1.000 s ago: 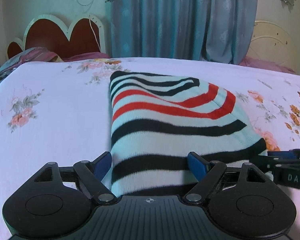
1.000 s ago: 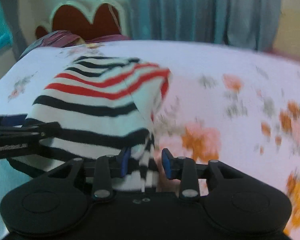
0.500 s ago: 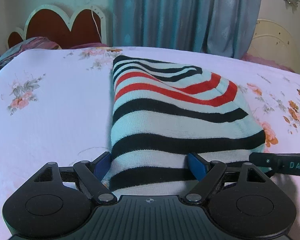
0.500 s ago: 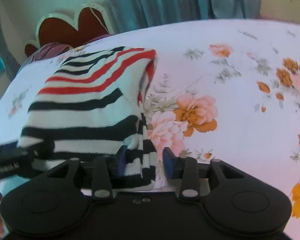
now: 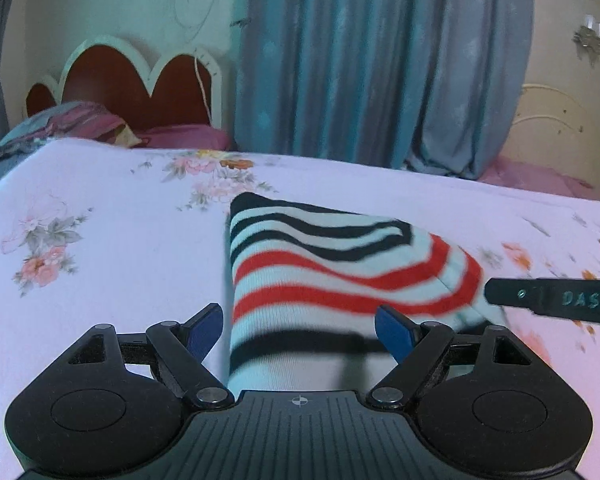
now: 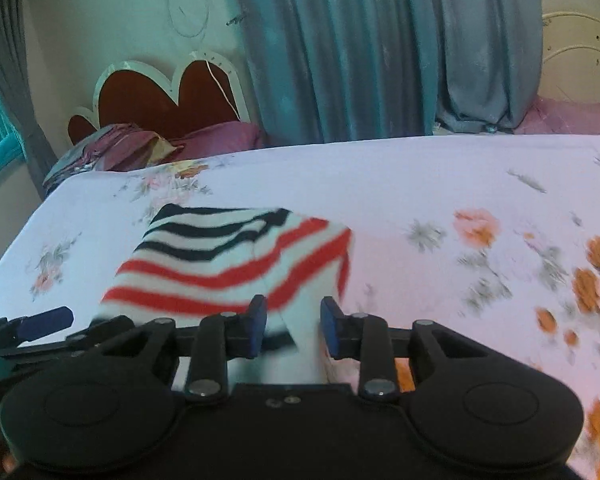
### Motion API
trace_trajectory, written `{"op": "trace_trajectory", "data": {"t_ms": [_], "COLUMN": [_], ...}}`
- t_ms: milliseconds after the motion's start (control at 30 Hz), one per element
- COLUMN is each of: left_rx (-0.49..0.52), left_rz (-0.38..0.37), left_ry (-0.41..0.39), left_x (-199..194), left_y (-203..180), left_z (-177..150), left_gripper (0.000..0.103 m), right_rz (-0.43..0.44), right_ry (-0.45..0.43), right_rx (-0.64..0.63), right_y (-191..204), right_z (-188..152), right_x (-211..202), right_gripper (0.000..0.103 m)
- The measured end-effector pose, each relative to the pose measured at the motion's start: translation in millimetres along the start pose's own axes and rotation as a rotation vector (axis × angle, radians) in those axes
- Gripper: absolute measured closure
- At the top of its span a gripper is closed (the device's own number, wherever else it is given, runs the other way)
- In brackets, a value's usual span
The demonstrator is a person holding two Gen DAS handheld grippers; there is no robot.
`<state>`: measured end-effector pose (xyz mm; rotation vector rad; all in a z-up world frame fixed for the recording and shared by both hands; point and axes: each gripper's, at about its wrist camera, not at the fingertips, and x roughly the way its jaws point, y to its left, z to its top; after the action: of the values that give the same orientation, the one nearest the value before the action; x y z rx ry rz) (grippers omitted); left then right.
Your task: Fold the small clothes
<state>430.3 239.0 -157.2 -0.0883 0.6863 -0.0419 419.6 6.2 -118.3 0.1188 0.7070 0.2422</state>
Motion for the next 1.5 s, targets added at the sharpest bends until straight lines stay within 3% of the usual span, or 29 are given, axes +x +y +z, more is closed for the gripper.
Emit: {"op": "trace_trajectory", "data": {"t_ms": [100, 200, 400, 500, 600, 833, 967, 1133, 1233, 1367, 1500], "left_rx": [-0.027, -0.062, -0.117, -0.103, -0.096, -0.086, -0.083, -0.09, -0.045, -0.026, -0.001], "left_rz": [-0.006, -0.013, -0.028, -0.01, 0.002, 0.011, 0.017, 0.096, 0.129, 0.131, 0.153], "left_ry": [0.044, 0.101, 0.111, 0.118, 0.126, 0.141, 0.159, 0.201, 0.213, 0.2, 0.208], "left_x": [29, 51, 59, 57, 55, 42, 33, 17, -1, -25, -41], "left_y": [5, 13, 19, 16, 15, 16, 15, 8, -1, -10, -21], "left_z": [8, -4, -10, -7, -7, -10, -14, -14, -17, -26, -34], "left_gripper": [0.021, 0.021, 0.014, 0.007, 0.002, 0.0, 0.0, 0.0, 0.0, 0.0, 0.0], "right_rz": [-0.038, -0.067, -0.096, -0.094, -0.056, -0.023, -0.054, -0.05, -0.067, -0.045, -0.016], "right_ry": [0.023, 0.033, 0.058, 0.067, 0.003, -0.008, -0.011, 0.005, 0.039, 0.094, 0.069], "right_rx": [0.024, -0.005, -0.029, -0.03, -0.061, -0.167, -0.218, -0.196, -0.234, -0.136, -0.089], "right_y": [5, 11, 8, 11, 19, 28, 24, 26, 27, 9, -2], "right_z": [9, 12, 11, 16, 11, -44, -61, -56, -68, -68, -69], "right_x": [29, 52, 77, 67, 37, -16, -18, -25, -27, -29, -53], "right_gripper": [0.079, 0.08, 0.081, 0.079, 0.076, 0.078, 0.078, 0.077, 0.076, 0.072, 0.067]}}
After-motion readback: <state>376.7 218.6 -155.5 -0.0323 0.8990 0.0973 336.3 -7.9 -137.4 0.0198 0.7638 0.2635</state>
